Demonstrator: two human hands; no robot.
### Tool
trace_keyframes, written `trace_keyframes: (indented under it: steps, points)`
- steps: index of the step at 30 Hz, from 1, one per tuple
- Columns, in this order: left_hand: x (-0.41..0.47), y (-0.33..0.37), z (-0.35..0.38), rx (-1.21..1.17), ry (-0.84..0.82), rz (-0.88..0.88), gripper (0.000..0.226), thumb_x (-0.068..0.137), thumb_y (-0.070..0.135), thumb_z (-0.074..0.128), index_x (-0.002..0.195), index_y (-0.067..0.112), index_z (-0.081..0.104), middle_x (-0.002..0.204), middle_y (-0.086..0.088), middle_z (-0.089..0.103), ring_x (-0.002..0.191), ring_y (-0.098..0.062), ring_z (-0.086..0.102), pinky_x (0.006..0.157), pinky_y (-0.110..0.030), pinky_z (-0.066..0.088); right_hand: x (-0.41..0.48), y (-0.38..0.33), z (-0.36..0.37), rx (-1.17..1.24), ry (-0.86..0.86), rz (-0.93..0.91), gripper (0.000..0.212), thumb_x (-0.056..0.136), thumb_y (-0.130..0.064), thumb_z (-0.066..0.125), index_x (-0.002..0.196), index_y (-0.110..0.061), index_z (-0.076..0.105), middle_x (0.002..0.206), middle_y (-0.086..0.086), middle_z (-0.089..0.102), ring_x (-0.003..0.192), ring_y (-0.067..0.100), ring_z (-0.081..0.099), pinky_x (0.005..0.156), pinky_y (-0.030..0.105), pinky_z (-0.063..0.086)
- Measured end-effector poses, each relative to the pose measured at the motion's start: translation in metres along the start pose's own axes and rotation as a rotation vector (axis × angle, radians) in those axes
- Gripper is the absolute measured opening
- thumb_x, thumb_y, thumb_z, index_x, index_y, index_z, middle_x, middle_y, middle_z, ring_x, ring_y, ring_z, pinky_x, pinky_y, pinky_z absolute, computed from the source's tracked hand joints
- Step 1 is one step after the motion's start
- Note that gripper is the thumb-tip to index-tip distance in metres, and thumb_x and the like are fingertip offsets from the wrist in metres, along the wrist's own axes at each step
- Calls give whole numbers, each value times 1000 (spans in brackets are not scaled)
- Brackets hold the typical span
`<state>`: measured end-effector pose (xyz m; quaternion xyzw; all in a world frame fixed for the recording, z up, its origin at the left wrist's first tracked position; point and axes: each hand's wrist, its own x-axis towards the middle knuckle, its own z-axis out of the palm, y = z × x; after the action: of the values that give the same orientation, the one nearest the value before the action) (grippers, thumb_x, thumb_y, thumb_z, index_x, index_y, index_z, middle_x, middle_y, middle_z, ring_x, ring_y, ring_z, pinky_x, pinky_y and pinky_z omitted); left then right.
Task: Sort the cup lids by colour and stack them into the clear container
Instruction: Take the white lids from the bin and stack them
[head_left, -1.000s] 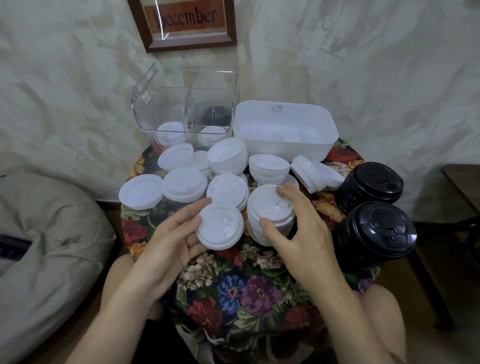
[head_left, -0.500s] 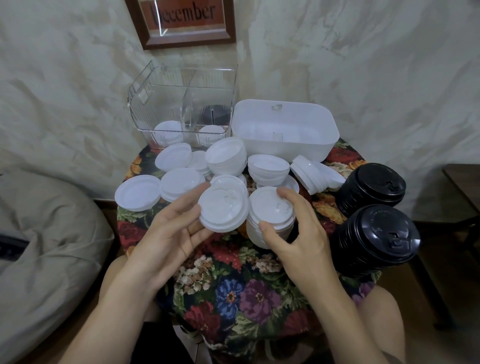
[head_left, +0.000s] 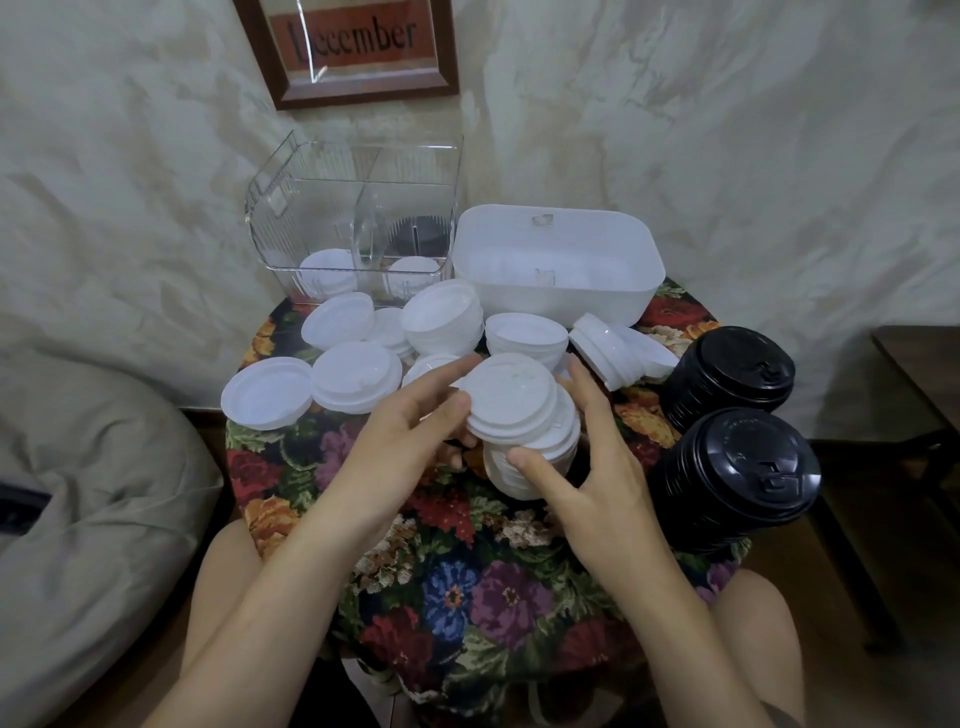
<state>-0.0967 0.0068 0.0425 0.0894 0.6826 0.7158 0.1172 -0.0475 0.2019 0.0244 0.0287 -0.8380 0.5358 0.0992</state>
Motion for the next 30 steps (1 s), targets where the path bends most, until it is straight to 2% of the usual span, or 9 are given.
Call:
trace_keyframes:
  steps: [3, 5, 7, 12, 16, 21, 24, 27, 30]
  points:
    - [1, 4, 2, 102, 45, 36, 35, 106, 29, 56, 139, 39, 61, 108, -2, 68, 89, -24, 65, 74, -36, 55, -1, 1, 1, 0, -21, -38, 74, 95, -38, 71, 158, -38, 32, 156, -25, 38, 143, -9, 33, 112, 10, 32]
    - [3, 4, 3, 180, 57, 59, 35, 104, 38, 56, 139, 43, 60, 119, 2, 70, 100, -33, 67, 82, -47, 58, -1, 1, 2, 13, -25, -41, 74, 93, -41, 71, 157, -40, 33, 155, -27, 38, 142, -12, 33, 108, 4, 30]
    - [4, 5, 3, 234, 62, 63, 40, 99, 46, 56, 138, 46, 60, 125, 9, 69, 103, -31, 68, 91, -53, 57, 0, 2, 4, 46, -23, -34, 79, 89, -47, 72, 157, -40, 32, 155, -28, 37, 142, -13, 32, 105, 2, 29]
    - [4, 6, 5, 232, 29, 74, 36, 107, 32, 53, 143, 38, 58, 139, 18, 63, 129, -4, 59, 110, -46, 49, -1, -1, 3, 100, 31, 10, 75, 84, -60, 69, 151, -43, 39, 141, -35, 49, 131, -14, 45, 100, 5, 38]
    - [2, 4, 6, 203, 10, 90, 38, 107, 30, 52, 144, 31, 57, 139, 18, 63, 130, -4, 58, 110, -45, 49, -1, -3, 3, 42, 49, 7, 72, 86, -58, 67, 150, -45, 38, 135, -40, 50, 125, -18, 47, 95, 4, 39]
    - [1, 1, 6, 240, -37, 96, 45, 102, 40, 58, 147, 36, 54, 141, 18, 62, 132, -7, 57, 111, -46, 47, 0, -4, 4, 30, 38, -4, 86, 86, -57, 68, 158, -43, 24, 152, -26, 44, 137, -11, 41, 106, 15, 39]
    - [2, 0, 6, 277, -59, 91, 43, 103, 44, 57, 145, 39, 55, 143, 16, 61, 133, -8, 57, 111, -46, 47, 0, -3, 4, 36, 37, 2, 92, 84, -59, 68, 160, -45, 18, 157, -24, 39, 140, -10, 38, 107, 10, 36]
    - [2, -2, 7, 285, -61, 95, 43, 103, 43, 57, 146, 37, 55, 142, 15, 61, 133, -7, 56, 112, -44, 47, -1, -2, 4, 67, 24, -5, 88, 86, -58, 70, 159, -43, 24, 155, -26, 40, 139, -11, 38, 108, 11, 35]
    - [0, -5, 8, 257, -76, 93, 45, 103, 40, 57, 147, 35, 53, 142, 14, 62, 133, -6, 56, 111, -38, 48, -2, -2, 5, 82, 37, -7, 77, 87, -57, 67, 153, -46, 30, 143, -40, 41, 132, -19, 40, 100, 2, 34]
